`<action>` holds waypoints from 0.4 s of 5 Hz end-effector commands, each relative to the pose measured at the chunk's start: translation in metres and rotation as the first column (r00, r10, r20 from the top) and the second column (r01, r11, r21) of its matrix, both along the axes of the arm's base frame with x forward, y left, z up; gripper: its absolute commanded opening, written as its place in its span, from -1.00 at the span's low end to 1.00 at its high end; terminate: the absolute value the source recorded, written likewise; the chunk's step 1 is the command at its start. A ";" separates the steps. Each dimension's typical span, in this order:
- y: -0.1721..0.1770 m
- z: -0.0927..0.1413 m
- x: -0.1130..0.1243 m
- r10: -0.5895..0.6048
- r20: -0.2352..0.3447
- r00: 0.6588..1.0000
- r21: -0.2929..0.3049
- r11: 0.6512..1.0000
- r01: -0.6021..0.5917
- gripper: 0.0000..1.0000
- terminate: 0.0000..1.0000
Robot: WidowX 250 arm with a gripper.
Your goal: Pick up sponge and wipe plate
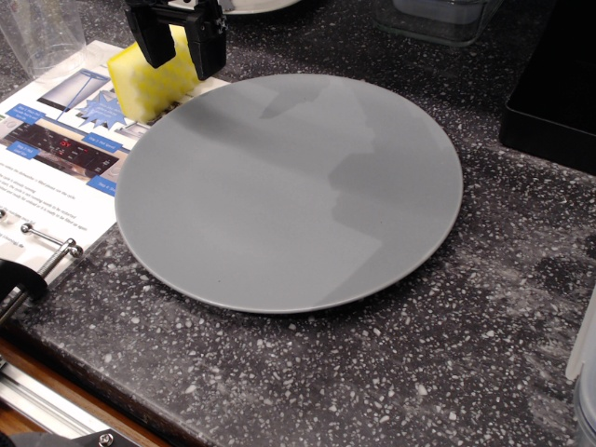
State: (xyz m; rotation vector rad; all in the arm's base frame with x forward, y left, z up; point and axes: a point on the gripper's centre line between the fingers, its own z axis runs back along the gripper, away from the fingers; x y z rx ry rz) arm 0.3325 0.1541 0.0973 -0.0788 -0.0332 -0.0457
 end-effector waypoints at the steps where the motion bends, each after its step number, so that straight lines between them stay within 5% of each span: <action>1: 0.000 0.000 0.000 0.000 0.000 1.000 0.000 1.000 0.000 1.00 -1.00; 2: 0.025 0.023 0.009 -0.017 -0.009 1.000 -0.024 1.000 0.016 1.00 -1.00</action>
